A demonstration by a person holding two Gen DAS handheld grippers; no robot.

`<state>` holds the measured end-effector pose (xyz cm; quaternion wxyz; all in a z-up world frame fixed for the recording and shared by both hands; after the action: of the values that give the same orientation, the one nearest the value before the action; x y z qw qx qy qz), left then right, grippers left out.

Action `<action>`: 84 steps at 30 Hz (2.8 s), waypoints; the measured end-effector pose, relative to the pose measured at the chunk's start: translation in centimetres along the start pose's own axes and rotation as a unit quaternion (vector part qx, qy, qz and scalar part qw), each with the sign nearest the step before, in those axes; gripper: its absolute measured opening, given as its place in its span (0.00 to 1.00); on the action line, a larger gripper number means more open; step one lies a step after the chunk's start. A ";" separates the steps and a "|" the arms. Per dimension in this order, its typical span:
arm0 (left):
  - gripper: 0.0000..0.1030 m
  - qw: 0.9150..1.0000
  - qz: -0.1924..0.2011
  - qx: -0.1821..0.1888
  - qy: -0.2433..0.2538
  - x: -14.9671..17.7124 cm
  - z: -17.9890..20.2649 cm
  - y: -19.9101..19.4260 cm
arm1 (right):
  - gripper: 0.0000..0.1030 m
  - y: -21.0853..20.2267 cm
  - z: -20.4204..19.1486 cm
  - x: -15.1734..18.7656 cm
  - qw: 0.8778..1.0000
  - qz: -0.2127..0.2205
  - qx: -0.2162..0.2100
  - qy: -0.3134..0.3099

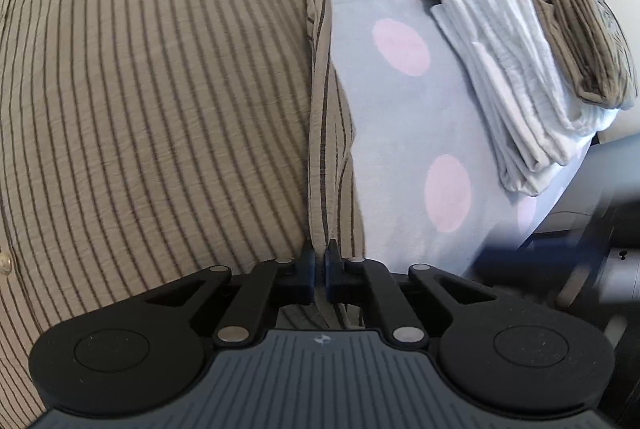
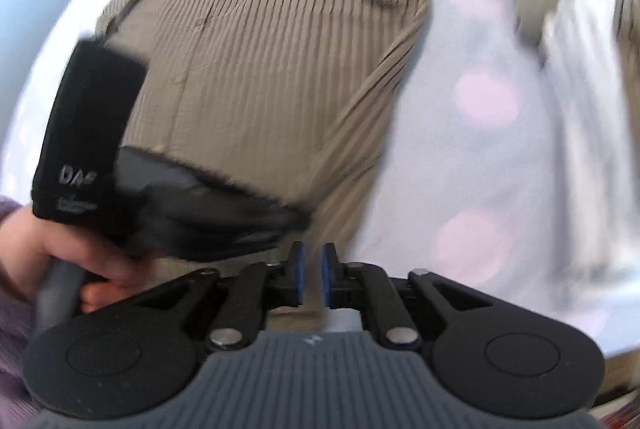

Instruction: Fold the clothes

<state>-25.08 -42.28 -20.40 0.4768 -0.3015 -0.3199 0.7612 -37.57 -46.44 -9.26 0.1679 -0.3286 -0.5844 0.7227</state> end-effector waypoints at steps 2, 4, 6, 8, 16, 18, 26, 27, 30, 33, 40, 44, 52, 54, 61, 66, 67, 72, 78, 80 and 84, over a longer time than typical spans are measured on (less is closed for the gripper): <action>0.02 1.000 0.000 -0.001 -0.004 0.0 -0.4 -0.2 | 0.20 -0.1 2.0 -1.9 0.997 0.017 0.044 -0.057; 0.02 1.000 0.002 -0.001 -0.012 0.1 -0.9 -0.4 | 0.20 0.2 3.7 -4.1 0.989 0.034 0.083 -0.121; 0.02 0.999 0.000 0.000 -0.033 0.2 -1.4 -0.4 | 0.26 0.8 5.1 -6.4 0.971 0.060 0.125 -0.196; 0.02 0.999 -0.005 -0.002 -0.051 0.2 -1.7 -0.4 | 0.34 1.4 6.1 -8.9 0.942 0.092 0.168 -0.276; 0.02 0.992 -0.028 -0.012 -0.122 0.3 -2.7 -0.4 | 0.40 7.3 5.4 -16.0 0.751 0.178 0.251 -0.585; 0.02 0.991 -0.040 -0.020 -0.127 0.3 -2.9 -0.2 | 0.40 9.4 5.3 -16.7 0.687 0.185 0.247 -0.657; 0.02 0.991 -0.060 -0.023 -0.116 -0.5 -2.9 -0.3 | 0.40 16.2 5.5 -23.5 0.532 0.239 0.274 -0.765; 0.02 0.991 -0.061 -0.019 -0.118 -0.6 -2.9 -0.2 | 0.40 16.9 5.5 -24.3 0.510 0.248 0.279 -0.775; 0.02 0.991 -0.061 -0.007 -0.120 -0.9 -2.9 -0.3 | 0.40 19.2 5.3 -26.6 0.448 0.273 0.291 -0.800; 0.02 0.992 -0.061 -0.005 -0.108 -1.0 -2.8 -0.6 | 0.39 20.8 4.9 -27.7 0.416 0.286 0.289 -0.813; 0.02 0.994 -0.059 0.010 -0.087 -0.9 -2.5 -1.8 | 0.38 24.3 5.5 -28.8 0.345 0.286 0.296 -0.843; 0.02 0.996 -0.051 0.007 -0.077 -0.7 -2.7 -2.7 | 0.07 24.5 5.0 -29.9 0.334 0.304 0.303 -0.839; 0.01 0.995 -0.036 0.026 -0.087 -0.2 -3.2 -4.2 | 0.02 20.9 2.0 -32.3 0.334 0.322 0.318 -0.827; 0.01 0.995 -0.029 0.028 -0.090 0.2 -3.5 -5.3 | 0.02 19.7 0.9 -33.3 0.331 0.325 0.321 -0.825; 0.01 0.992 0.007 0.027 -0.119 2.4 -6.1 -9.2 | 0.02 16.5 -6.5 -36.3 0.306 0.343 0.320 -0.828; 0.01 0.989 0.014 0.027 -0.143 4.1 -8.7 -11.1 | 0.02 16.2 -12.8 -37.8 0.277 0.353 0.305 -0.840; 0.01 0.989 0.014 0.026 -0.148 4.6 -9.3 -11.3 | 0.02 16.4 -14.1 -38.0 0.273 0.353 0.301 -0.843; 0.01 0.982 0.016 0.030 -0.188 6.5 -12.7 -11.4 | 0.02 18.4 -18.4 -37.9 0.263 0.323 0.284 -0.864; 0.01 0.973 0.022 0.046 -0.226 7.2 -15.1 -10.5 | 0.02 21.7 -21.9 -37.9 0.263 0.283 0.273 -0.881; 0.01 0.972 0.021 0.049 -0.230 7.3 -15.4 -10.3 | 0.02 22.4 -22.4 -37.7 0.262 0.281 0.272 -0.882; 0.01 0.970 0.021 0.051 -0.236 7.6 -16.1 -10.4 | 0.07 23.1 -23.2 -37.7 0.259 0.285 0.276 -0.880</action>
<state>-9.98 -28.57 -23.45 0.3866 -0.0952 -0.3778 0.8359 8.71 -59.08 -23.15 -0.5863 0.4308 -0.0060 0.6860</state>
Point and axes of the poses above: each gripper's, at about its wrist camera, not at the fingertips, and y roughly the way its jaws point, z to its right, x to its underside, the point moved 10 cm from there along y, roughly the way its jaws point, and after that the axes turned 15 degrees about x, right-handed, at the moved point
